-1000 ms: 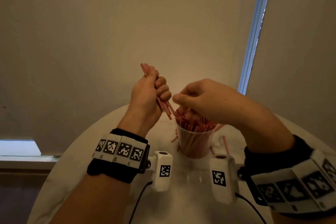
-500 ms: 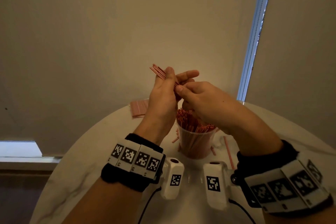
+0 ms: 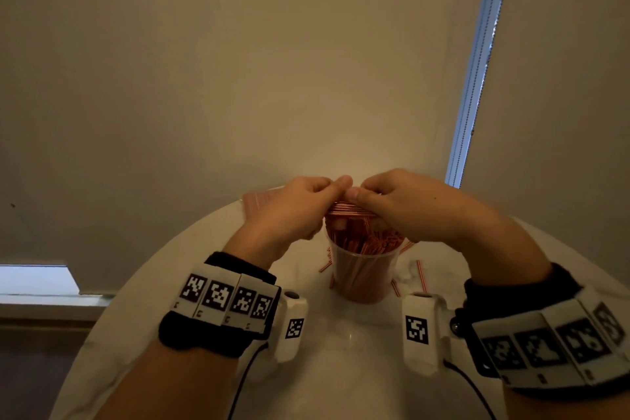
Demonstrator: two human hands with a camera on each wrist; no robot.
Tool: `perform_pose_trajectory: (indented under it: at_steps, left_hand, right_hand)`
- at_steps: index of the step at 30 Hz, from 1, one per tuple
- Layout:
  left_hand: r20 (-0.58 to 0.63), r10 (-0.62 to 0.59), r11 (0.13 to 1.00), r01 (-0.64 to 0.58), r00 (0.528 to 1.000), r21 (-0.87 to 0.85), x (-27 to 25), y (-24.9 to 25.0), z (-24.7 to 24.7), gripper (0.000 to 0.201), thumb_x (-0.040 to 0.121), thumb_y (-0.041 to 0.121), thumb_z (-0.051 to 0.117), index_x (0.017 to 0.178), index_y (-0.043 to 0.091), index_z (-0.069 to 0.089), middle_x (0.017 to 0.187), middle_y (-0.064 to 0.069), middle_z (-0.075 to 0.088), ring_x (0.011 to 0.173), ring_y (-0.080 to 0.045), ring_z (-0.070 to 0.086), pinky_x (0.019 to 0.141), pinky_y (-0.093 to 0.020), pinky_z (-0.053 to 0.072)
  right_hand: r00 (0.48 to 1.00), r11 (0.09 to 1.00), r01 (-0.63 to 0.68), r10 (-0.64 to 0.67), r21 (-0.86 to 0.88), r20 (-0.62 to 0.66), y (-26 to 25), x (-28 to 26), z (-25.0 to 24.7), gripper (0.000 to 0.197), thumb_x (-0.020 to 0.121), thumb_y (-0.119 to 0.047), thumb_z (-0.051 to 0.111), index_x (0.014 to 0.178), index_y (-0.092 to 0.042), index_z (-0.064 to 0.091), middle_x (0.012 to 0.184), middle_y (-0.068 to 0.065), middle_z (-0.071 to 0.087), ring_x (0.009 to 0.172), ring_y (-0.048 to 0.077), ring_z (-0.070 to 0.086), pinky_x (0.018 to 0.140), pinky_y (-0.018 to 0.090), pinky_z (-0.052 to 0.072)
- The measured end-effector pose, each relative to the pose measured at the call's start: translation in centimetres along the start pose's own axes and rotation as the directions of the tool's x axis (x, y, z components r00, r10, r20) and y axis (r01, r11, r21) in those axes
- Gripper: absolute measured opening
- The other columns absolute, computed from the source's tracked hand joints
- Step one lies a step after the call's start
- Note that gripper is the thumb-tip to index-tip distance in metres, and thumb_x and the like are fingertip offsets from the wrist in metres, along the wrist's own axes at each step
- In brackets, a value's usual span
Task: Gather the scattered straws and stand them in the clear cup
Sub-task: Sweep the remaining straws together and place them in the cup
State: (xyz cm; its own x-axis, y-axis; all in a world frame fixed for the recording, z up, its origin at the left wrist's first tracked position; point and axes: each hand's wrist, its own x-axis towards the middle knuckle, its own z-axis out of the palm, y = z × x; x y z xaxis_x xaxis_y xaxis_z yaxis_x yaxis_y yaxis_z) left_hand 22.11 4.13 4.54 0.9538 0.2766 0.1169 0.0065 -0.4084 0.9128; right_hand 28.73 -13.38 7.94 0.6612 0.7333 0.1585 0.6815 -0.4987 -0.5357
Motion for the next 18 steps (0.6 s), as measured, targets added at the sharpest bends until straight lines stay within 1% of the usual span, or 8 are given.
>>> perform_pose_trajectory:
  at_steps: [2, 4, 6, 8, 11, 14, 16, 18]
  left_hand:
    - [0.014, 0.041, 0.999, -0.042, 0.999, 0.004, 0.0, -0.1, -0.1, 0.047, 0.101, 0.056, 0.053, 0.081, 0.017, 0.071, 0.056, 0.003, 0.054, 0.046, -0.008, 0.039, 0.045, -0.022, 0.033]
    - [-0.009, 0.061, 0.996, -0.062, 0.998, -0.07, 0.0, -0.1, 0.0, 0.046, 0.103, 0.053, 0.052, 0.072, 0.021, 0.065, 0.055, 0.005, 0.048, 0.046, -0.007, 0.037, 0.048, -0.022, 0.032]
    - [-0.076, 0.052, 0.981, -0.065, 0.996, -0.181, 0.2, -0.1, 0.1, 0.042, 0.104, 0.049, 0.052, 0.075, 0.02, 0.063, 0.055, 0.006, 0.046, 0.047, -0.006, 0.037, 0.048, -0.021, 0.032]
    - [-0.161, 0.02, 0.949, -0.07, 0.987, -0.308, 0.4, -0.1, 0.2, 0.039, 0.105, 0.045, 0.052, 0.079, 0.017, 0.062, 0.056, 0.005, 0.045, 0.046, -0.006, 0.036, 0.045, -0.019, 0.032]
    - [-0.2, -0.001, 0.888, -0.091, 0.98, -0.451, 0.6, -0.1, 0.6, 0.038, 0.106, 0.042, 0.052, 0.081, 0.016, 0.063, 0.057, 0.005, 0.045, 0.046, -0.006, 0.035, 0.042, -0.017, 0.033]
    - [-0.133, 0.017, 0.886, -0.077, 0.991, -0.457, 0.5, -0.2, 2.1, 0.043, 0.104, 0.043, 0.054, 0.074, 0.021, 0.074, 0.055, 0.006, 0.05, 0.047, -0.005, 0.042, 0.046, -0.018, 0.036]
    - [-0.178, 0.035, 0.932, -0.097, 0.983, -0.35, 0.6, -0.3, 2.7, 0.042, 0.104, 0.046, 0.054, 0.08, 0.022, 0.078, 0.059, 0.005, 0.061, 0.051, -0.004, 0.054, 0.052, -0.02, 0.043]
    - [-0.27, 0.095, 0.97, -0.149, 0.958, -0.19, 0.7, -0.6, 2.6, 0.04, 0.102, 0.052, 0.053, 0.089, 0.022, 0.076, 0.073, 0.009, 0.073, 0.061, 0.005, 0.063, 0.057, -0.015, 0.048]
  right_hand:
    - [0.995, 0.998, 0.008, -0.002, 0.06, -0.099, 0.3, 0.2, -0.2, 0.037, 0.1, -0.051, 0.046, 0.083, -0.027, 0.069, 0.06, -0.008, 0.067, 0.049, -0.001, 0.059, 0.054, 0.025, 0.045]
    - [0.985, 0.974, 0.022, 0.017, 0.223, -0.172, 0.4, 0.3, -0.4, 0.032, 0.1, -0.051, 0.046, 0.092, -0.029, 0.068, 0.07, -0.002, 0.072, 0.055, 0.009, 0.064, 0.062, 0.037, 0.057]
    - [0.973, 0.923, 0.045, 0.045, 0.381, -0.225, 0.4, 0.4, -0.4, 0.037, 0.096, -0.059, 0.047, 0.101, -0.027, 0.064, 0.075, -0.003, 0.075, 0.056, 0.015, 0.065, 0.07, 0.043, 0.06]
    - [0.962, 0.862, 0.051, 0.093, 0.504, -0.256, 0.4, 0.5, -0.4, 0.054, 0.086, -0.072, 0.052, 0.108, -0.024, 0.061, 0.078, -0.005, 0.075, 0.06, 0.015, 0.069, 0.073, 0.047, 0.062]
    - [0.974, 0.793, 0.043, 0.103, 0.607, -0.204, 0.1, 0.6, -0.3, 0.067, 0.077, -0.075, 0.062, 0.115, -0.02, 0.063, 0.079, -0.002, 0.074, 0.062, 0.015, 0.069, 0.073, 0.046, 0.063]
    - [0.974, 0.826, 0.112, 0.019, 0.552, -0.225, -0.3, 0.4, 0.2, 0.043, 0.091, -0.057, 0.06, 0.096, -0.016, 0.071, 0.076, 0.003, 0.072, 0.06, 0.017, 0.065, 0.075, 0.049, 0.062]
    - [0.954, 0.901, 0.133, -0.002, 0.414, -0.301, -0.3, 0.4, 0.0, 0.041, 0.097, -0.051, 0.053, 0.087, -0.015, 0.071, 0.067, 0.004, 0.069, 0.055, 0.016, 0.064, 0.072, 0.046, 0.061]
    - [0.917, 0.946, 0.114, 0.017, 0.303, -0.398, 0.1, 0.3, -0.7, 0.04, 0.099, -0.049, 0.051, 0.084, -0.018, 0.07, 0.064, -0.001, 0.068, 0.051, 0.011, 0.062, 0.065, 0.041, 0.059]
